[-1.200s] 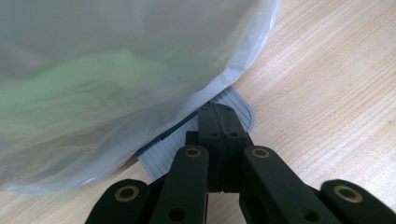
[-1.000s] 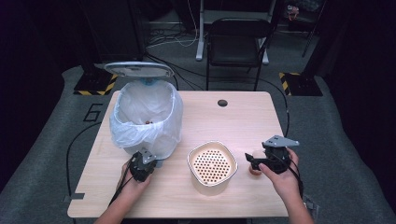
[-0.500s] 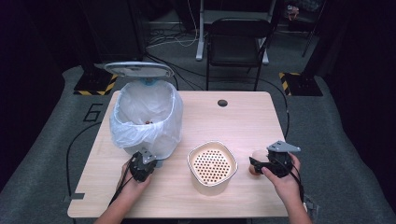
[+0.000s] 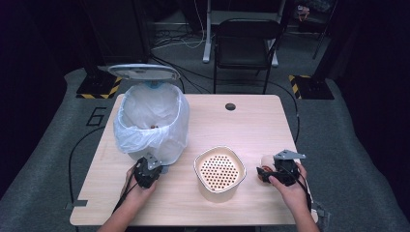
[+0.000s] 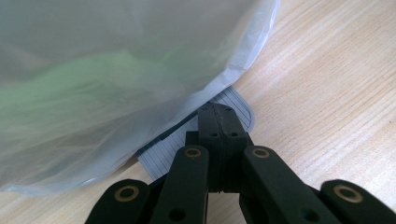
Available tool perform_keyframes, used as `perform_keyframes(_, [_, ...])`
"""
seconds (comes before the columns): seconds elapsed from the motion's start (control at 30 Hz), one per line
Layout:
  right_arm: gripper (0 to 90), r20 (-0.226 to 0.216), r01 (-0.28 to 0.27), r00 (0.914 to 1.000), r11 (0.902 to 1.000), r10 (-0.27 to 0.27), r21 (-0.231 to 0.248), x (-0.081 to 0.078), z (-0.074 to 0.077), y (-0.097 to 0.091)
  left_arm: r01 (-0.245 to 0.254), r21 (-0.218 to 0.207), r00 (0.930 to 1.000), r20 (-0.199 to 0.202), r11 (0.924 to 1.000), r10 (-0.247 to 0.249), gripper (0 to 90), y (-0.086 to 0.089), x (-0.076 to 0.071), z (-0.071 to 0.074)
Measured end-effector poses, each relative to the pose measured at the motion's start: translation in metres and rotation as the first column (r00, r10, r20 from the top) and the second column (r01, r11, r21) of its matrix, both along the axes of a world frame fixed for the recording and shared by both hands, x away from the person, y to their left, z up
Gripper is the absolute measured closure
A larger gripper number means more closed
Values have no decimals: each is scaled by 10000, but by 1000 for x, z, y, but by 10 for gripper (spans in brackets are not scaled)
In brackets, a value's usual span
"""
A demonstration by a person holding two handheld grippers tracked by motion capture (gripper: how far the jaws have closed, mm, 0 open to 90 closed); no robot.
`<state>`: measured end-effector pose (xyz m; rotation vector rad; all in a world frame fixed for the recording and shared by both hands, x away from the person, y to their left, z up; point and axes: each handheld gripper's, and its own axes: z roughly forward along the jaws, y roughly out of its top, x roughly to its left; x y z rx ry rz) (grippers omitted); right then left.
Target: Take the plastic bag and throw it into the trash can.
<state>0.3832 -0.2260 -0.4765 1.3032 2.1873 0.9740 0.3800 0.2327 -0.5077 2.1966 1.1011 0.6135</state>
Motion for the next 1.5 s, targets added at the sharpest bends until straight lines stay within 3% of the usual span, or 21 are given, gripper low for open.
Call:
perform_keyframes(0.17, [273, -2, -55, 10000, 10000, 55, -70, 1, -5, 1, -41, -22, 10000, -1, 10000, 41, 900, 0, 0, 0])
perform_keyframes(0.37, [307, 94, -226, 9997, 9997, 227, -95, 1, -1, 0, -15, 6, 10000, 5, 10000, 15, 900, 0, 0, 0])
perform_keyframes(0.6, [325, 544, -639, 9965, 9979, 640, -35, 5, 20, 4, -22, 4, 10000, 6, 10000, 22, 900, 0, 0, 0])
perform_keyframes(0.8, [338, 670, -1323, 9887, 9906, 1343, -344, 16, 41, 13, -11, 15, 10000, 14, 10000, 11, 900, 0, 0, 0])
perform_keyframes(0.97, [340, 1006, -1774, 9781, 9827, 1820, -530, 26, 57, 23, -13, 4, 10000, 8, 10000, 13, 900, 0, 0, 0])
perform_keyframes(1.13, [342, 1118, -2357, 9624, 9657, 2475, -1092, 40, 67, 35, -43, -29, 10000, 29, 10000, 44, 900, 0, 0, 0])
perform_keyframes(1.23, [343, 1200, -2420, 9593, 9630, 2558, -1185, 48, 70, 40, 14, -32, 10000, -1, 10000, -14, 900, 0, 0, 0])
perform_keyframes(1.5, [343, 1649, -3124, 9279, 9388, 3343, -1451, 60, 76, 55, 3, -32, 10000, -3, 10000, -3, 900, 0, 0, 0])
